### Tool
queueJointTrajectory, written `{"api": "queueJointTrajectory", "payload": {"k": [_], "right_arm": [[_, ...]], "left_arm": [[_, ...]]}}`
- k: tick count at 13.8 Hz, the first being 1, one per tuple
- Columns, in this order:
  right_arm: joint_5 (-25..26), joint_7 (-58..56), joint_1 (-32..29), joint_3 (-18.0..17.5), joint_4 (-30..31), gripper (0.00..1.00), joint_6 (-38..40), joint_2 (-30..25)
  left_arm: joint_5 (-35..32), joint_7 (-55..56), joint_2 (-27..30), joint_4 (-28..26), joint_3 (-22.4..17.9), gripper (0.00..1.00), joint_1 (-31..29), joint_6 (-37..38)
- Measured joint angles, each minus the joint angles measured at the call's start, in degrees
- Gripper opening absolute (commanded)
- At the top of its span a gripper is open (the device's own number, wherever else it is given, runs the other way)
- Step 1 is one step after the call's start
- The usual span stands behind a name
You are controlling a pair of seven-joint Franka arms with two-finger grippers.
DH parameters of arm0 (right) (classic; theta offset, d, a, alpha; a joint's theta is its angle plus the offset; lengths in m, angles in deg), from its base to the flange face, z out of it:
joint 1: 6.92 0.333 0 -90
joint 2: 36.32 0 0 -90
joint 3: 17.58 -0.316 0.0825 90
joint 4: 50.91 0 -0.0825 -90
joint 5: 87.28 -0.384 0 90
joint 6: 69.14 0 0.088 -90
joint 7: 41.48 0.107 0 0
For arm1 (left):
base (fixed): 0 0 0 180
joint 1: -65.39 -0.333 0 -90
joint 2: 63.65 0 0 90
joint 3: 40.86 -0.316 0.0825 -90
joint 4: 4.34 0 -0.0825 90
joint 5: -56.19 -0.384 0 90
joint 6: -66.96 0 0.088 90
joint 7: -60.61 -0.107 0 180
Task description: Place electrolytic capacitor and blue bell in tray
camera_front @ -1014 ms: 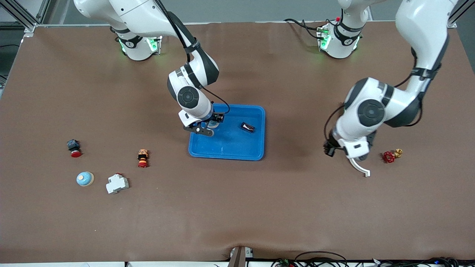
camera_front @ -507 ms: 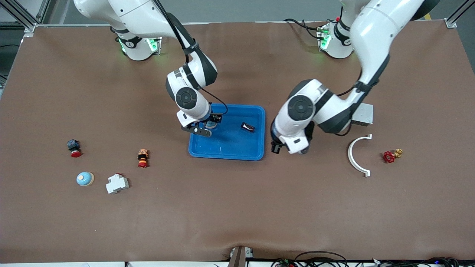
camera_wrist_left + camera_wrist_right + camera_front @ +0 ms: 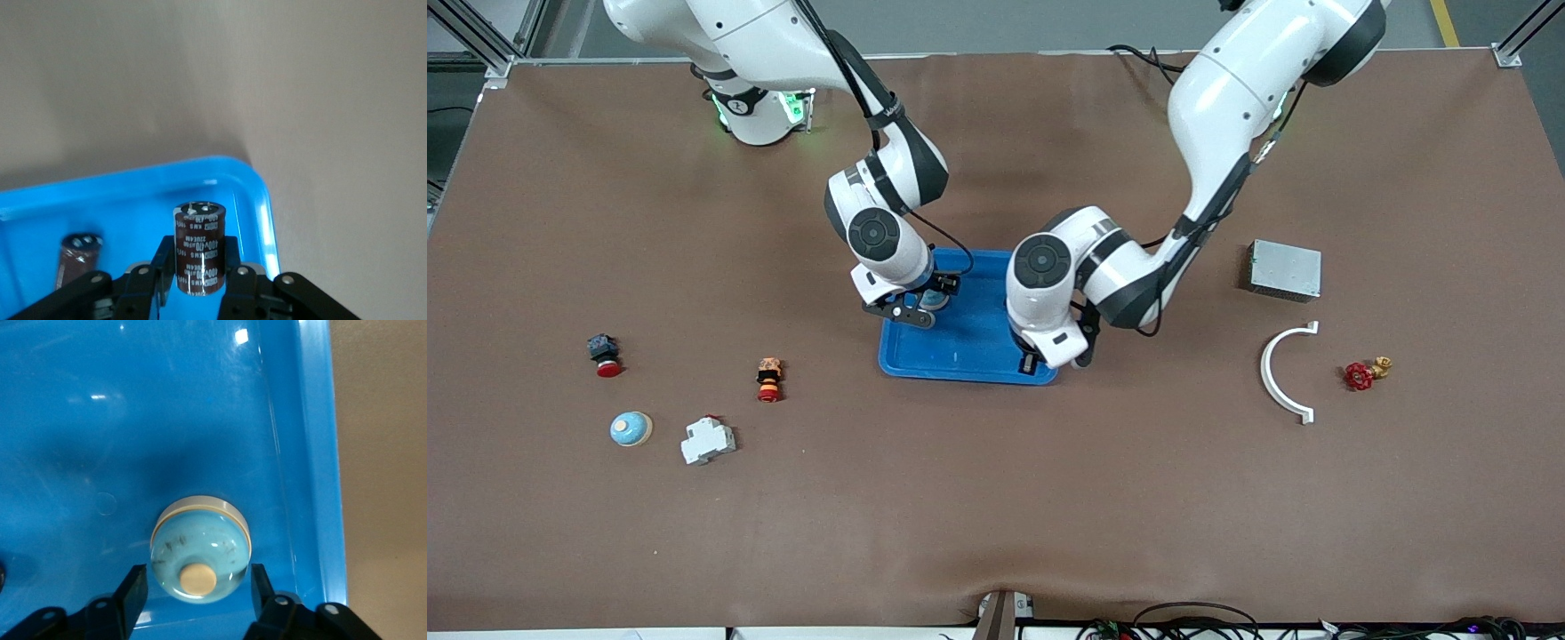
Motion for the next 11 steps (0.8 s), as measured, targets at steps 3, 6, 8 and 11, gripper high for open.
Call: {"api": "queueJointTrajectory", "payload": {"k": [3, 6, 8, 11], "right_arm": [[0.02, -0.13, -0.01, 0.24, -2.22, 1.0, 5.32, -1.29], [1.24, -3.38, -1.2, 2.58, -9.12, 1.0, 20.54, -4.6], [3.99, -9.02, -4.78, 4.25, -15.6, 1.0, 32.81, -6.48], [12.16, -21.83, -12.43, 5.0, -22.64, 1.0, 42.27, -7.53]], "left_arm": [[0.0, -0.01, -0.97, 0.29, -0.07, 1.0, 0.28, -0.55], [0.0, -0.97, -0.99, 0.8, -0.16, 1.0, 0.24, -0.65], [0.0, -1.74, -0.42, 1.71, -0.25, 1.0, -0.15, -0.66], [0.0, -5.93, 3.41, 2.97, 0.62, 1.0, -3.75, 2.23]]}}
